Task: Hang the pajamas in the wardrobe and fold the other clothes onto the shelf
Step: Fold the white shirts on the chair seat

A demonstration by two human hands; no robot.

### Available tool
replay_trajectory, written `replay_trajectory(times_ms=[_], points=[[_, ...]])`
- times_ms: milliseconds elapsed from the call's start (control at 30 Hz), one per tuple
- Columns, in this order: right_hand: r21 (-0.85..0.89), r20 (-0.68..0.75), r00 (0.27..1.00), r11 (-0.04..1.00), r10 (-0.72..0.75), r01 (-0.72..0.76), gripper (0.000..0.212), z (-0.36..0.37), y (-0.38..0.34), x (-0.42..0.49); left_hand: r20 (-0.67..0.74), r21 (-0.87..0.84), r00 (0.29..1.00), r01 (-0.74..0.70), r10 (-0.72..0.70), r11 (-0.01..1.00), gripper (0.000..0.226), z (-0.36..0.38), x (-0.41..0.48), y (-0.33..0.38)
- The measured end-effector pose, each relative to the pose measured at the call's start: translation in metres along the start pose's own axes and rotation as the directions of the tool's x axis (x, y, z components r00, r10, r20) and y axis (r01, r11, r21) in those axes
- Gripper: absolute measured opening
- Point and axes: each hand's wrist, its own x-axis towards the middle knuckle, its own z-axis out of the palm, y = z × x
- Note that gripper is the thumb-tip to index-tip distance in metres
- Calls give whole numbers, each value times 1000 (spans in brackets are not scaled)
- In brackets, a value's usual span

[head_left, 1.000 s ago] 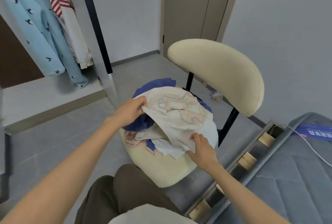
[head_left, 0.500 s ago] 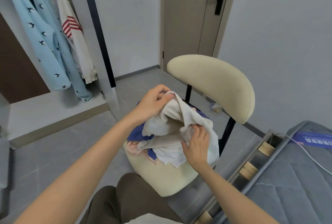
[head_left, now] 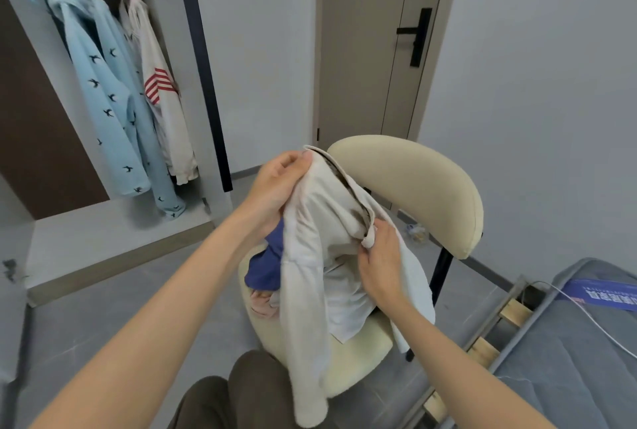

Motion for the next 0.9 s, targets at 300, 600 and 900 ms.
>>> replay_trajectory(times_ms=[300,600,900], points=[[127,-163,987,991,-8,29,20,-71,-48,43,-331,150,933,-95,141,984,21,-46,1,14],[255,-421,903,945,-83,206,26,-157,-132,101,-353,421,713,-457,606,784,12,-44,-1,84],[385,-524,838,835,-153,394,30,-225,-203,136,-334,444,554,-621,762,646,18,-31,2,175]])
